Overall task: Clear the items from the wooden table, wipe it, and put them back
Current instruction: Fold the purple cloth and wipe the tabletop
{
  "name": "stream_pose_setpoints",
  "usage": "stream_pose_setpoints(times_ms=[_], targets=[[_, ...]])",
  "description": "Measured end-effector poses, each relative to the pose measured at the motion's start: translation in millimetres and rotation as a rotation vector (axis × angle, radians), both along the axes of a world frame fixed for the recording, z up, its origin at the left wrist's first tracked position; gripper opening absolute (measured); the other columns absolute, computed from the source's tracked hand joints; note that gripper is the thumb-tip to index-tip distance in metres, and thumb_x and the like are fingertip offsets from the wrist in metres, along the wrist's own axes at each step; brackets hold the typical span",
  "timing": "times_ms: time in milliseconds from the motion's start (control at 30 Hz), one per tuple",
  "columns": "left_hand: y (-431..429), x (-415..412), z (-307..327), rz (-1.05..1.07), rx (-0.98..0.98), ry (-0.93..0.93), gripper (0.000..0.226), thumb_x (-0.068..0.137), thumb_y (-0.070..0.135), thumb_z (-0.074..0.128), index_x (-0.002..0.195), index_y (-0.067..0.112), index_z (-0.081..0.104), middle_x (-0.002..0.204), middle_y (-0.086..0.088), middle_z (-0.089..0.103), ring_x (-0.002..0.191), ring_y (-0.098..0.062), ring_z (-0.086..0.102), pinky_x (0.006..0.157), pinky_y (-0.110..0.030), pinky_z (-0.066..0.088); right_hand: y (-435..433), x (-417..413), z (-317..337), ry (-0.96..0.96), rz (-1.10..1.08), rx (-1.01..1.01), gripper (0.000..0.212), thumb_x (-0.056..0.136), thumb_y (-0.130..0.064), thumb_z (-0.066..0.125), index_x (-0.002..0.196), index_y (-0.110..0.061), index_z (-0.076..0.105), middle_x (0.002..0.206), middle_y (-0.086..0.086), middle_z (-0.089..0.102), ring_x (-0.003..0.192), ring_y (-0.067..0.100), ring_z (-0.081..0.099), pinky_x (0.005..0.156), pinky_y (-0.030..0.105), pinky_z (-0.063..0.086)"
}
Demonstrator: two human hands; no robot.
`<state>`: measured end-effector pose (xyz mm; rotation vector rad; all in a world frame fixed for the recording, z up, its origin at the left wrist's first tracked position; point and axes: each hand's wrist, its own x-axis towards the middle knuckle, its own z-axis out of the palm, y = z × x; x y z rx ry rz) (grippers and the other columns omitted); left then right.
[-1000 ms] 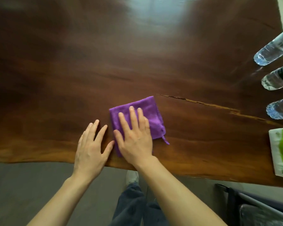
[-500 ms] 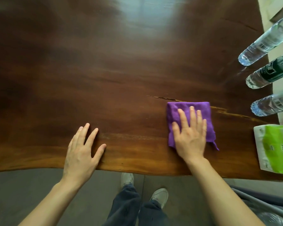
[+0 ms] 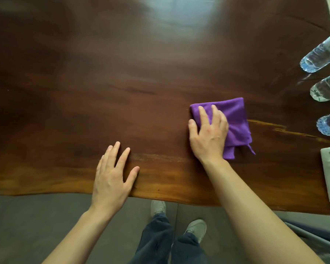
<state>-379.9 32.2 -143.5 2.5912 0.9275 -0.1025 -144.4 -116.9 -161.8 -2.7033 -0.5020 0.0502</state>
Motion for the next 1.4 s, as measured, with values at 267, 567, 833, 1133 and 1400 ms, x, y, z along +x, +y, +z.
stream_pose_setpoints(times_ms=[267, 567, 833, 1133, 1400], targets=[[0, -1, -2, 0.002, -0.021, -0.006, 0.066, 0.095, 0.05, 0.049, 0.152, 0.019, 0.041, 0.165, -0.006, 0.027, 0.154, -0.023, 0.016, 0.123, -0.047, 0.022, 61, -90, 6, 0.082, 0.336, 0.171, 0.037, 0.099, -0.029, 0.051, 0.135, -0.019, 0.059, 0.147, 0.009, 0.049, 0.131, 0.03, 0.041, 0.099, 0.047, 0.043], [3, -4, -3, -0.045, 0.018, 0.009, 0.067, 0.092, 0.05, 0.049, 0.15, 0.016, 0.045, 0.163, -0.01, 0.031, 0.153, -0.026, 0.022, 0.119, -0.051, 0.028, -20, -146, -5, -0.023, 0.483, 0.013, 0.053, 0.088, -0.023, 0.062, 0.14, -0.028, 0.053, 0.15, 0.003, 0.049, 0.129, 0.024, 0.043, 0.097, 0.041, 0.047], [4, -4, -2, -0.053, 0.041, 0.017, 0.068, 0.092, 0.053, 0.046, 0.15, 0.017, 0.044, 0.164, -0.007, 0.03, 0.153, -0.024, 0.02, 0.119, -0.05, 0.027, -110, -88, -6, -0.061, 0.134, -0.103, 0.048, 0.097, -0.042, 0.054, 0.144, -0.039, 0.048, 0.148, -0.005, 0.046, 0.127, 0.023, 0.046, 0.098, 0.044, 0.033], [10, 16, 7, -0.056, 0.035, -0.009, 0.068, 0.086, 0.055, 0.045, 0.14, 0.015, 0.057, 0.155, -0.011, 0.042, 0.145, -0.032, 0.034, 0.112, -0.055, 0.036, -127, -61, 5, -0.07, 0.072, -0.16, 0.051, 0.093, -0.048, 0.051, 0.141, -0.03, 0.057, 0.137, 0.009, 0.054, 0.123, 0.033, 0.05, 0.095, 0.054, 0.041], [42, 110, 21, -0.056, 0.046, -0.054, 0.057, 0.091, 0.037, 0.066, 0.143, 0.018, 0.053, 0.155, -0.008, 0.043, 0.145, -0.028, 0.035, 0.114, -0.051, 0.035, -108, 10, 36, -0.041, -0.137, 0.308, 0.028, 0.1, -0.021, 0.057, 0.125, -0.013, 0.066, 0.112, 0.008, 0.065, 0.097, 0.025, 0.054, 0.086, 0.043, 0.05]])
